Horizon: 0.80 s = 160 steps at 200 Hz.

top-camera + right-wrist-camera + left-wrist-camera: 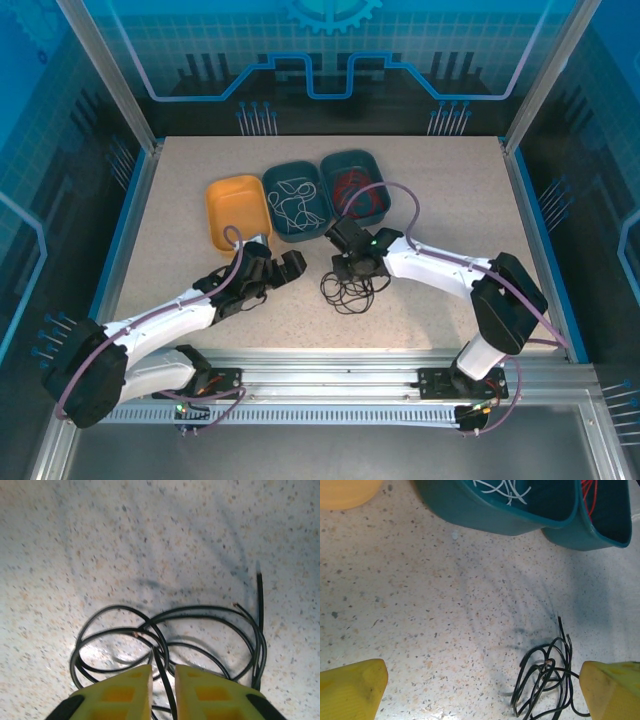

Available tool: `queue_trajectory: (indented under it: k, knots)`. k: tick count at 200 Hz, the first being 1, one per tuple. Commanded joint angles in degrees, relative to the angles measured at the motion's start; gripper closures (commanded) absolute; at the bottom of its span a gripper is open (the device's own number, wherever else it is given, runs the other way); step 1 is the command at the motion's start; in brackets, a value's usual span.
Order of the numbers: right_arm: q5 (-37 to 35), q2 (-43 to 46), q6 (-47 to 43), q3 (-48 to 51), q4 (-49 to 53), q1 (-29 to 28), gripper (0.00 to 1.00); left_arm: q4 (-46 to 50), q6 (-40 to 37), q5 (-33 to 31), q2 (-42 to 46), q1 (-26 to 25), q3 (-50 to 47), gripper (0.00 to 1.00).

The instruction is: Untangle the cables

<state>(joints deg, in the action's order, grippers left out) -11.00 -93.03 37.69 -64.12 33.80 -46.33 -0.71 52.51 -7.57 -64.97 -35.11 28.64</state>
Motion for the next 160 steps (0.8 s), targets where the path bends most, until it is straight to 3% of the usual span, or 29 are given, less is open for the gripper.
queue_trajectory:
  k: [1, 48, 160]
  knots:
    - [2.9, -0.4, -0.7, -2.7, -3.8, 1.2, 0.84, -3.7, -1.5, 2.3, -1.2, -0.3, -0.5, 0.01]
    - [1.3, 0.1, -1.1, -3.2, -0.9, 1.6, 0.79, -4.3, -3.9, 4.2, -3.1, -0.8, 0.6, 0.01]
    - [-0.2, 5.7, 1.2, 6.4, 5.2, -1.0, 0.63, -8.5, -3.3, 7.0, -11.3, -3.2, 3.4, 0.01]
